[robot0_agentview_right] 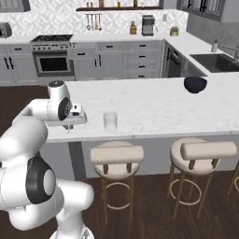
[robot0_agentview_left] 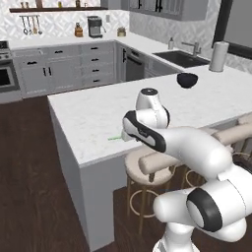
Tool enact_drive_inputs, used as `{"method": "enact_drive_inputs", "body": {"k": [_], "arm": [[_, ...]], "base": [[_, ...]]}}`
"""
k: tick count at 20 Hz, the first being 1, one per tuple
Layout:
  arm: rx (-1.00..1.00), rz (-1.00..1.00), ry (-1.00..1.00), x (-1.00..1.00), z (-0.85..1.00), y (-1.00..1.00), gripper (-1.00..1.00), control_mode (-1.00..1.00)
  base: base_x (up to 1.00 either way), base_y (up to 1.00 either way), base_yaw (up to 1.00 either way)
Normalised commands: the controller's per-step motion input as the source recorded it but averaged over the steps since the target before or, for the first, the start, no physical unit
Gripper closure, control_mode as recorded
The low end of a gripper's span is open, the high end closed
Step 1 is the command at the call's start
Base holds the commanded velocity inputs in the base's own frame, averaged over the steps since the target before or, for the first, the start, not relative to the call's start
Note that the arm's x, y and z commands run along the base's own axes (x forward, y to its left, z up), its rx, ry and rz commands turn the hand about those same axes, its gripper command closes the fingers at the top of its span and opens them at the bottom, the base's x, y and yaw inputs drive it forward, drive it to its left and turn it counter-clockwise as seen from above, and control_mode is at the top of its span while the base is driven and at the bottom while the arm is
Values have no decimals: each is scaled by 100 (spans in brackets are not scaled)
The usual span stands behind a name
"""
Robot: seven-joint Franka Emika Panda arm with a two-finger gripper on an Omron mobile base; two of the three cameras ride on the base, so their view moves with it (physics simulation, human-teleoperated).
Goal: Take a straw from the drawer in front and place it inside the glass cup on the dining counter.
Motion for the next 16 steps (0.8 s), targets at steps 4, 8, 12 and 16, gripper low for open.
{"method": "enact_drive_inputs", "body": {"k": [4, 8, 12, 16], "arm": [[0, 0, 0, 0, 0, 0, 100, 100], [0, 0, 0, 0, 0, 0, 100, 100], [0, 0, 0, 0, 0, 0, 100, 100], [0, 0, 0, 0, 0, 0, 100, 100]], "base": [[38, -72, 37], [37, -76, 32], [54, -52, 18], [83, -2, -2]]}}
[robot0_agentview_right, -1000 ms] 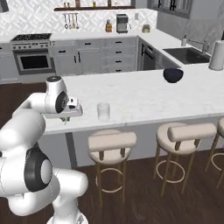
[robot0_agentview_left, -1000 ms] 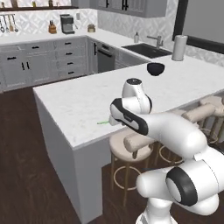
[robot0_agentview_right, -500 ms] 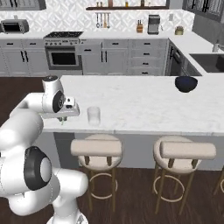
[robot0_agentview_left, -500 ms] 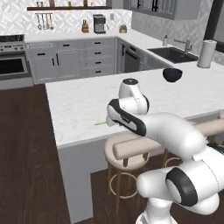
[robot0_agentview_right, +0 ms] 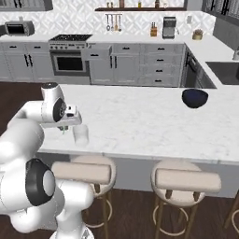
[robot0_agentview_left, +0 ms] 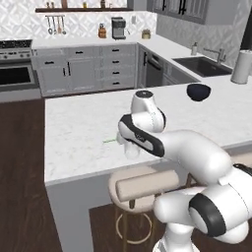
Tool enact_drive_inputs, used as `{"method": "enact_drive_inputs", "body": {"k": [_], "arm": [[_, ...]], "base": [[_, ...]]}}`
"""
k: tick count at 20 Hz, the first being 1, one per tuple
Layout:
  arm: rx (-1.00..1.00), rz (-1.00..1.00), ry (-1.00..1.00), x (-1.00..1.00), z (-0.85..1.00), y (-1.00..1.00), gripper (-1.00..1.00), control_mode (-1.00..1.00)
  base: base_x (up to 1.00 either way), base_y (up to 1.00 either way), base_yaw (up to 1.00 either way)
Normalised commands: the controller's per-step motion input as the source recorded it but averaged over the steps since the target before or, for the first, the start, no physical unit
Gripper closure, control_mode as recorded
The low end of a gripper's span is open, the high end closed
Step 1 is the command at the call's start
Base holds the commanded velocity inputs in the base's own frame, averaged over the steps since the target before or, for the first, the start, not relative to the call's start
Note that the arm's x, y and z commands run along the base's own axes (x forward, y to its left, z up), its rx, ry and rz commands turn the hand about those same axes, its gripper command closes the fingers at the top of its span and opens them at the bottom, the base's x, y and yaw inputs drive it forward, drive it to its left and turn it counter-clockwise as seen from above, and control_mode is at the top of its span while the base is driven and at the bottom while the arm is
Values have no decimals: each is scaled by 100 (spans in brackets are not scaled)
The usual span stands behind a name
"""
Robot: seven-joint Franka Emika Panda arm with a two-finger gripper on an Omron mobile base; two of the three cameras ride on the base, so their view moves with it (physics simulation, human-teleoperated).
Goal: Take a straw from the drawer in front and place it inside the glass cup on the dining counter.
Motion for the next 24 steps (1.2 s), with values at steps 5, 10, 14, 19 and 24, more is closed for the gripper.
{"method": "enact_drive_inputs", "body": {"k": [5, 10, 14, 19, 24], "arm": [[0, 0, 0, 0, 0, 0, 100, 100], [0, 0, 0, 0, 0, 0, 100, 100], [0, -39, 8, 46, 2, 2, 100, -100], [-4, -9, 0, 13, 10, -37, 100, -100], [-17, 1, 0, 0, 18, -43, 100, -100]], "base": [[91, 11, -25], [67, 21, -55], [0, 0, 0], [0, 0, 0], [0, 0, 0]]}}
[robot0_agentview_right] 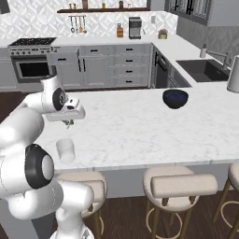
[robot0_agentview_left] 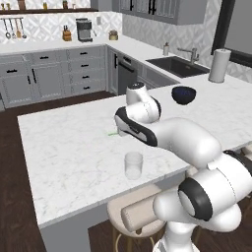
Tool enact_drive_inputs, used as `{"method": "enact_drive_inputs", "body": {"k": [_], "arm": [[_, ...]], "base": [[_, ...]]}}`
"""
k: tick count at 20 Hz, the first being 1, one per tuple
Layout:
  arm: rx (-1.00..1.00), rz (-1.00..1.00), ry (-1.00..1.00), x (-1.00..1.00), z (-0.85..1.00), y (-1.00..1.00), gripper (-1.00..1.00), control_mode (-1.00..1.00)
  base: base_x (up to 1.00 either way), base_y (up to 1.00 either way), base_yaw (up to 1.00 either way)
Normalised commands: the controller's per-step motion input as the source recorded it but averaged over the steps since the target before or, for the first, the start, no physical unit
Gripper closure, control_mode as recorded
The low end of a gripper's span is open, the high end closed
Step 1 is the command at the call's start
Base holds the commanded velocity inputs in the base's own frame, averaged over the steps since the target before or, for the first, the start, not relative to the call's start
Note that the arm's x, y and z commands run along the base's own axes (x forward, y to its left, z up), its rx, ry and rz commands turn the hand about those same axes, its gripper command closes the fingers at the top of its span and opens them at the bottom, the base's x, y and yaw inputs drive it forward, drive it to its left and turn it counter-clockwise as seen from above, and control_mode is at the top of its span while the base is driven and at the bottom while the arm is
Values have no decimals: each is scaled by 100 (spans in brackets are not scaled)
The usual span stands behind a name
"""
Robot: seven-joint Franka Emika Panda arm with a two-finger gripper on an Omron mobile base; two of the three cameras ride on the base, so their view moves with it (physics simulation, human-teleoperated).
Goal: Take a straw from the drawer in front and place it inside the glass cup on the dining counter.
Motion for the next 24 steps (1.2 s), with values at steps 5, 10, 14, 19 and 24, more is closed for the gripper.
{"method": "enact_drive_inputs", "body": {"k": [5, 10, 14, 19, 24], "arm": [[-31, 11, -3, 0, 39, -49, 100, -100], [-35, 16, 0, -17, 31, -11, 100, -100], [-37, 20, 0, -43, 4, 0, 100, -100], [-39, 20, 0, -25, 0, 0, 100, -100], [-31, 10, 0, 3, 0, 15, 100, -100]], "base": [[0, 0, 0], [0, 0, 0], [0, 0, 0], [0, 0, 0], [0, 0, 0]]}}
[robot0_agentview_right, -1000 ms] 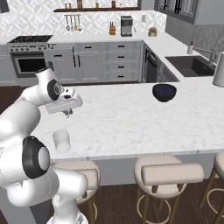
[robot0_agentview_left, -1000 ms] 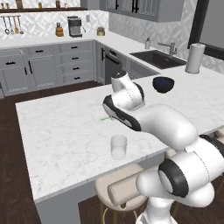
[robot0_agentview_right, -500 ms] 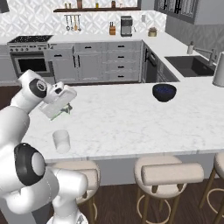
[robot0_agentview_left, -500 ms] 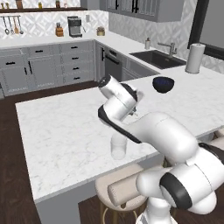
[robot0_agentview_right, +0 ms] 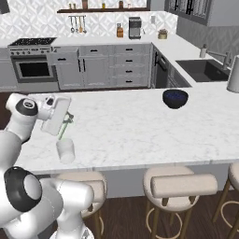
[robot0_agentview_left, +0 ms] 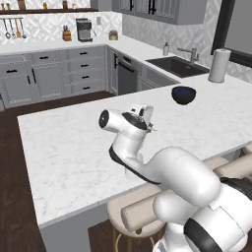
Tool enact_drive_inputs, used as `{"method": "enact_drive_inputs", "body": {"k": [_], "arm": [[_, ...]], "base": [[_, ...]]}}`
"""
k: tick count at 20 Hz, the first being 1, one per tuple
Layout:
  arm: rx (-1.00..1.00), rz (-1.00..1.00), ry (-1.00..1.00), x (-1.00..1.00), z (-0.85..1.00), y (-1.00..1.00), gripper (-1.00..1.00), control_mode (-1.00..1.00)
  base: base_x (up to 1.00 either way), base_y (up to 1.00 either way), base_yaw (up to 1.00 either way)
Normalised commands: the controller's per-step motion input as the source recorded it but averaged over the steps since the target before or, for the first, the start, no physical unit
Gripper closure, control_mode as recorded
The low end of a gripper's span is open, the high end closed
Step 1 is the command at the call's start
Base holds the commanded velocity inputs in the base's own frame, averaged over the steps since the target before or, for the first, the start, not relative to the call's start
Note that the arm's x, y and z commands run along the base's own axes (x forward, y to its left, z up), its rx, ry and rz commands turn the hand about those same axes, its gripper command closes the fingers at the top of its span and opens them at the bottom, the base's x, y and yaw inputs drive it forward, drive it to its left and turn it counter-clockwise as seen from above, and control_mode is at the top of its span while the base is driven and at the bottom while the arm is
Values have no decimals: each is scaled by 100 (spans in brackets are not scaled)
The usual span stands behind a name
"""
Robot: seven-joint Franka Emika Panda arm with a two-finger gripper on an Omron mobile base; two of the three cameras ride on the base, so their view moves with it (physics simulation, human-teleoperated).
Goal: Take a straw from the drawer in front and place it inside the glass cup on the dining counter.
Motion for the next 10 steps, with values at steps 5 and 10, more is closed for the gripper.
{"method": "enact_drive_inputs", "body": {"k": [5, 10], "arm": [[-24, 0, 3, 24, 0, 25, 100, -100], [-17, 0, 0, 24, 0, 43, 100, -100]], "base": [[0, 0, 0], [0, 0, 0]]}}
